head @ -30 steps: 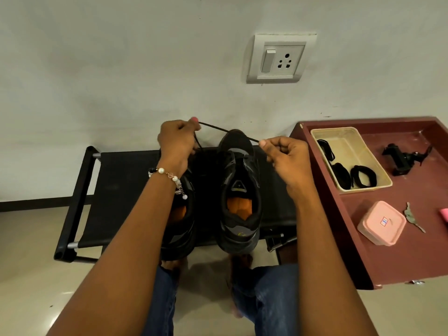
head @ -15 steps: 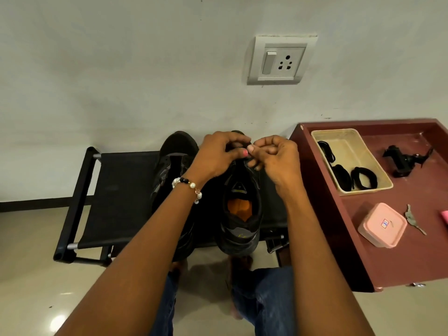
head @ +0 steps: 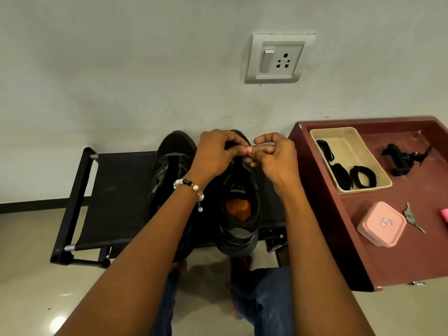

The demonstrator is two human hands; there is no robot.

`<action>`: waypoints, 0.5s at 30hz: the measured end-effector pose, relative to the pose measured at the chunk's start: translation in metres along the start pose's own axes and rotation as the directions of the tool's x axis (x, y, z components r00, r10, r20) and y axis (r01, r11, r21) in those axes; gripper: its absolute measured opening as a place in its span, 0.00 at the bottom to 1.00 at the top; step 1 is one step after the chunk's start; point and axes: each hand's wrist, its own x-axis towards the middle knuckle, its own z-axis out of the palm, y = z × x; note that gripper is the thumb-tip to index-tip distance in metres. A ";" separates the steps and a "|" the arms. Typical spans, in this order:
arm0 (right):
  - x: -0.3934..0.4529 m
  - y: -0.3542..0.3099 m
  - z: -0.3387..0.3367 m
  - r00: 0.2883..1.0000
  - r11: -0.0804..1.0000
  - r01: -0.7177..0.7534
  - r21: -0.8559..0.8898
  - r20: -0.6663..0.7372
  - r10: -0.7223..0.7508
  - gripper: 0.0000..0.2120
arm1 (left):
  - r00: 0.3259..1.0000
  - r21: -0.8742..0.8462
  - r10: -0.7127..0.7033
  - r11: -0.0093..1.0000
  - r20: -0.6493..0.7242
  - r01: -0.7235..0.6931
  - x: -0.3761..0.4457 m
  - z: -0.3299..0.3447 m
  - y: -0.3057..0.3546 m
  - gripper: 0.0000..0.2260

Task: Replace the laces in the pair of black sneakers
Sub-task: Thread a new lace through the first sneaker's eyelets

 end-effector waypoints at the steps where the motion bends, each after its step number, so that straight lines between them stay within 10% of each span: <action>1: 0.000 0.000 0.001 1.000 1.000 -0.005 0.000 -0.001 0.005 0.09 | 1.000 0.008 -0.009 1.000 -0.010 0.009 0.001 0.001 0.000 0.05; 9: -0.007 0.008 -0.008 0.925 0.879 -0.241 -0.411 0.178 0.337 0.25 | 0.994 0.283 -0.070 0.958 0.083 0.044 0.005 0.017 -0.017 0.05; 15: -0.013 0.007 -0.008 0.940 0.849 -0.242 -0.471 0.104 0.325 0.12 | 0.976 0.377 -0.211 0.909 0.056 0.175 0.010 0.033 -0.019 0.09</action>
